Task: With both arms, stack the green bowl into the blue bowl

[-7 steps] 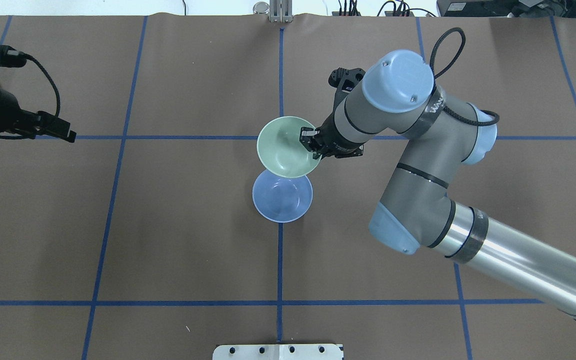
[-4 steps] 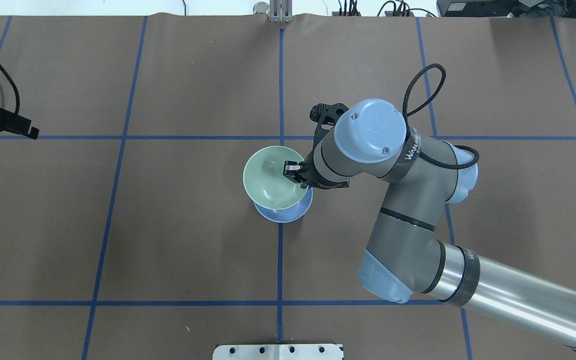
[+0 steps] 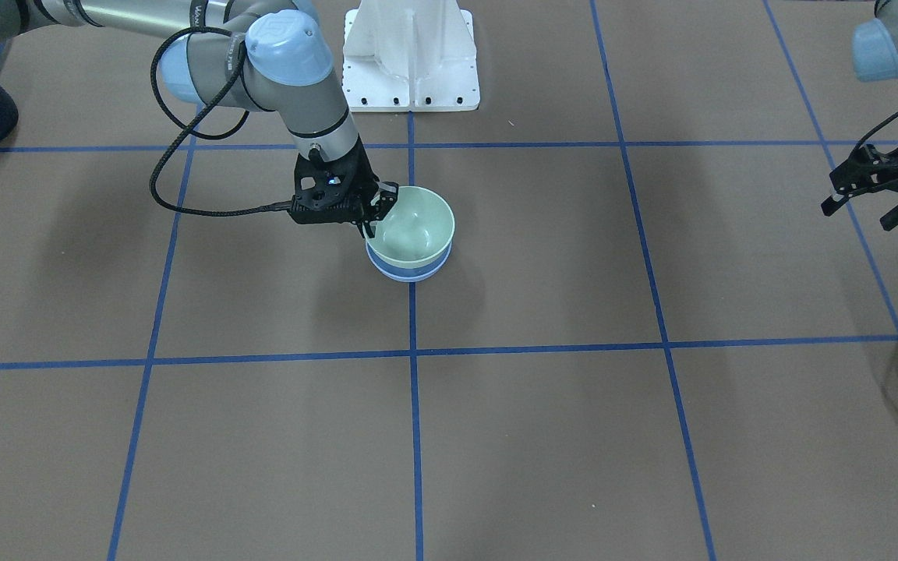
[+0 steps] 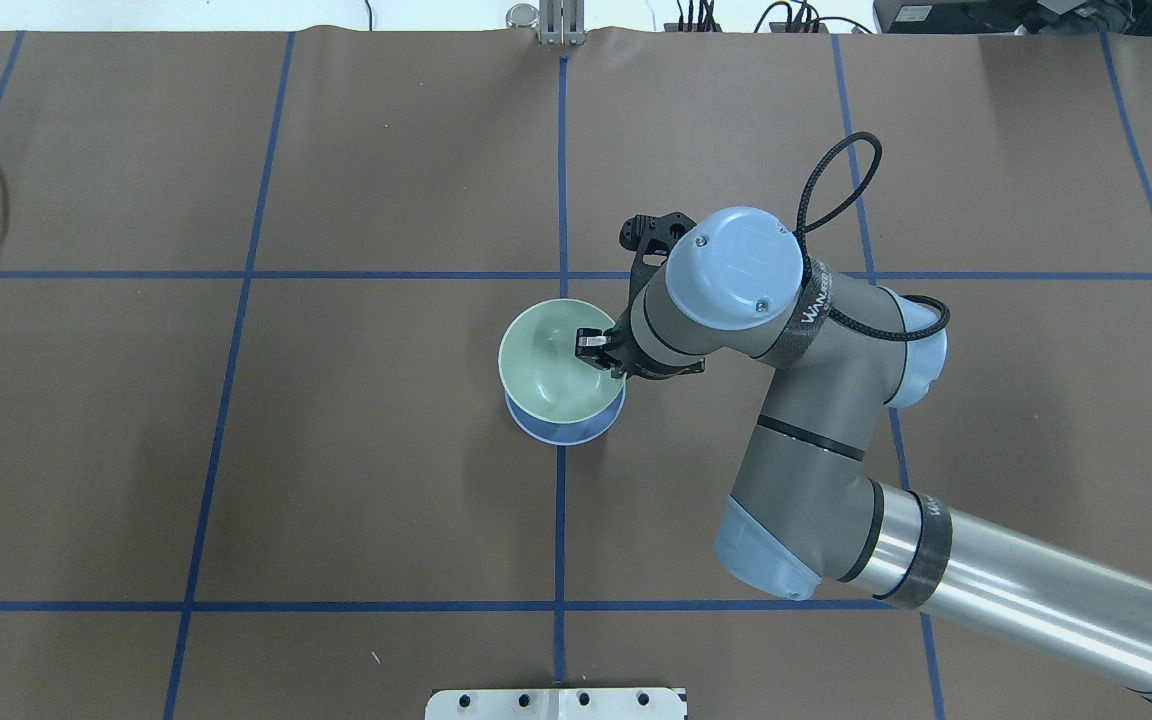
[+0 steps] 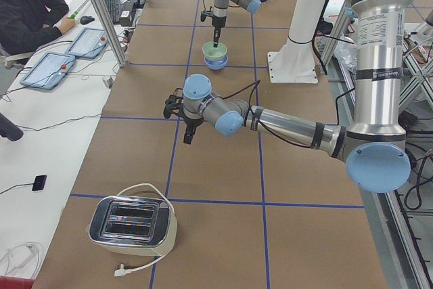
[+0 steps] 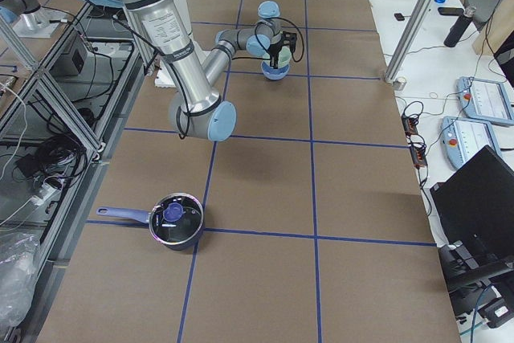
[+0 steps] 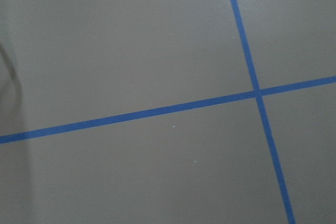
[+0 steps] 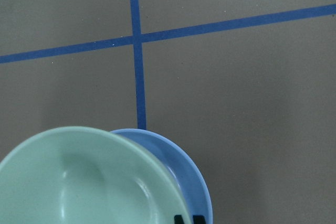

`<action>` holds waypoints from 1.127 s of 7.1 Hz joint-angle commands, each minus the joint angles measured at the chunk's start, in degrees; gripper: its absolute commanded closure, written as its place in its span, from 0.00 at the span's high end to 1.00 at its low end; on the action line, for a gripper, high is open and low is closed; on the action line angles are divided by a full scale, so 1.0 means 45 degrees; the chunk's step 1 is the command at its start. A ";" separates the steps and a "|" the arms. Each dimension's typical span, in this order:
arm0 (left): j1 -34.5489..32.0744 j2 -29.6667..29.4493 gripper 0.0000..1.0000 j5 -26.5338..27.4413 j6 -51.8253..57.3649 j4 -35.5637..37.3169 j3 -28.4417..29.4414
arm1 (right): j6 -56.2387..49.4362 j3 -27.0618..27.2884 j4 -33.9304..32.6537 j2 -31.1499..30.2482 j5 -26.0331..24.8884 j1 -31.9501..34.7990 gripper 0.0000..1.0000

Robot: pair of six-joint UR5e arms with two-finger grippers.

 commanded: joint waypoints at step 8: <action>-0.2470 0.1379 0.97 -0.0880 0.1557 -0.0339 -0.0231 | 0.0004 -0.0987 0.0944 0.0163 -0.0021 -0.0017 0.00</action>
